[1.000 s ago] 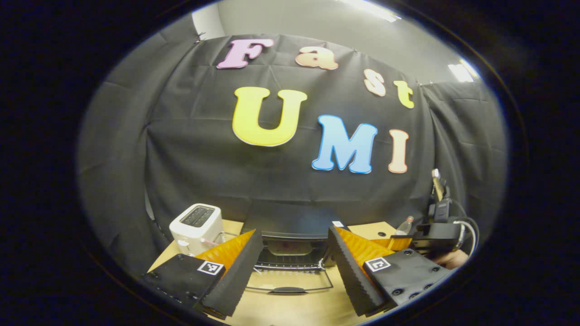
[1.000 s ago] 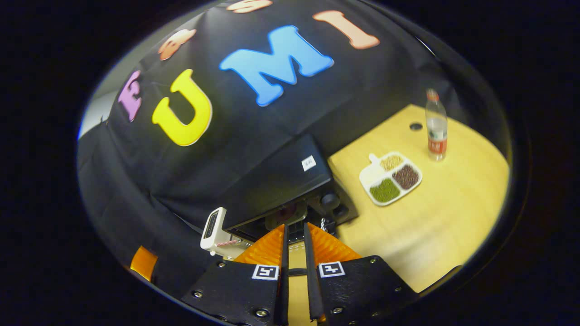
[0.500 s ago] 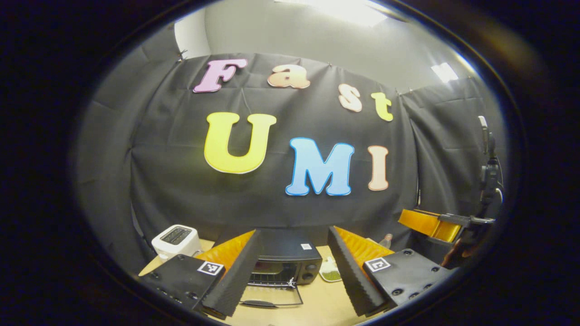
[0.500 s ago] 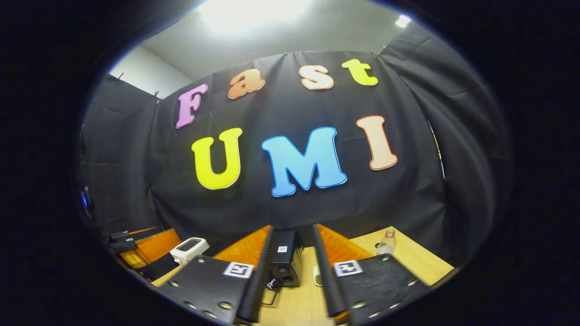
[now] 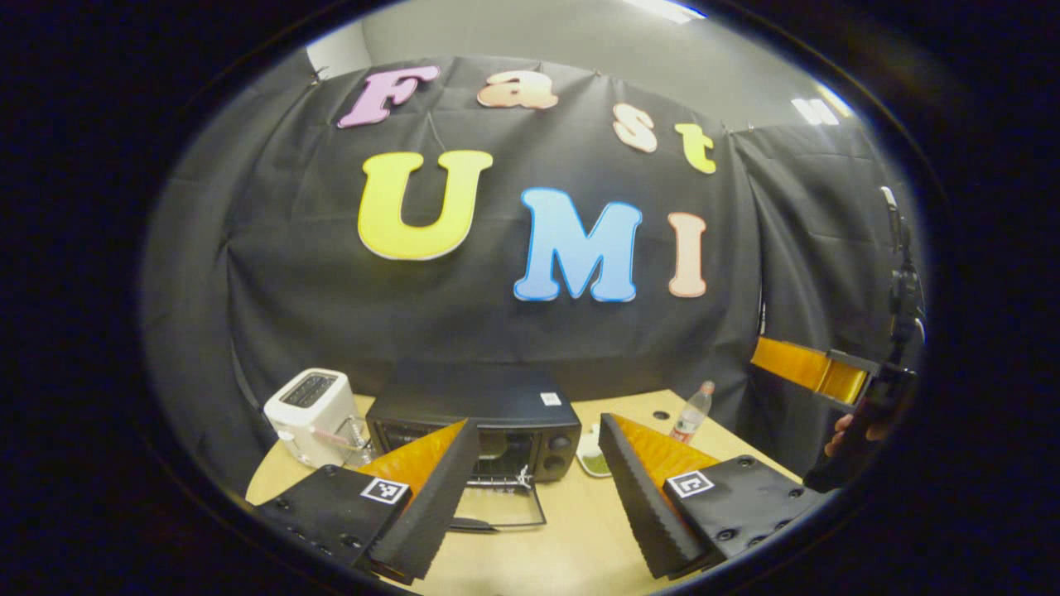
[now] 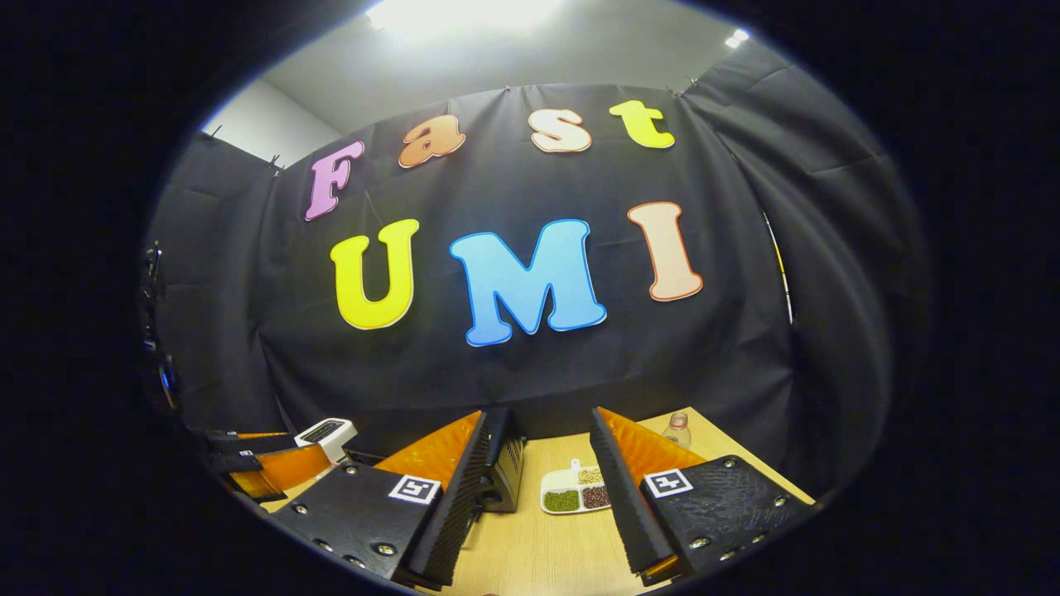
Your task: Open the electric oven with the left hand, put the food in, and close the electric oven.
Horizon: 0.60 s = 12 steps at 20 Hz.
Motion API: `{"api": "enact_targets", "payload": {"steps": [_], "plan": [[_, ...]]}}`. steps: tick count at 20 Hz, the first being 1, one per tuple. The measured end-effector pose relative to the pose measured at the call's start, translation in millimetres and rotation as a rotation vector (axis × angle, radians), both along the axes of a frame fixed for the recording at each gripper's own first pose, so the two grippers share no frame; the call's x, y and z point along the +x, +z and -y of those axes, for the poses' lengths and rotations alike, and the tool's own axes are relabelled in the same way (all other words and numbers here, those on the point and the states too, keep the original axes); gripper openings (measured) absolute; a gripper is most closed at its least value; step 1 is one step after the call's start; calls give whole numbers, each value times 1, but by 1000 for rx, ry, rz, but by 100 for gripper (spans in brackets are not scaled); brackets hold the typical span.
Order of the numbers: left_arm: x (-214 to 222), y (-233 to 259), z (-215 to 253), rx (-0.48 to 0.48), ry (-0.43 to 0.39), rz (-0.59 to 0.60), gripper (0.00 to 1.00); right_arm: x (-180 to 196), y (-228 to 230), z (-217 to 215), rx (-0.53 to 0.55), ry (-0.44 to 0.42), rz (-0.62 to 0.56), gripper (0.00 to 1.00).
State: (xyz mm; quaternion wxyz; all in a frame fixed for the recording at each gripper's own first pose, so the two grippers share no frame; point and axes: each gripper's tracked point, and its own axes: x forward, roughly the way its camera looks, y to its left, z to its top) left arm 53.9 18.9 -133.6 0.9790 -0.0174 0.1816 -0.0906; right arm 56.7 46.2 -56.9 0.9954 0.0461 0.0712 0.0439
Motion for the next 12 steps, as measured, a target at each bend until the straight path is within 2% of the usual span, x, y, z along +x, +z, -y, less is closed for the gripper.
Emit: {"api": "enact_targets", "payload": {"steps": [2,4,5,6,7,8,9,10,12], "plan": [[-3,-31,-6,3,12,-104,100,1,-5,-1,-2,6,-18,75],[-5,-58,-13,19,10,-190,92,2,-13,-2,3,10,-40,76],[-8,-77,-14,30,3,-242,98,4,-18,-2,2,8,-53,76],[-11,-94,-16,39,1,-297,96,4,-20,-1,4,4,-61,76],[-17,-111,-18,44,-5,-358,100,2,-22,-2,6,2,-68,76],[-19,-128,-19,47,-10,-417,98,3,-26,0,5,-2,-77,76],[-21,-147,-22,55,-10,-473,92,2,-30,1,2,-8,-85,76],[-24,-163,-26,68,-14,-528,98,0,-32,4,0,-11,-92,76],[-22,-191,-37,94,4,-596,100,0,-40,9,-7,-28,-110,77]]}}
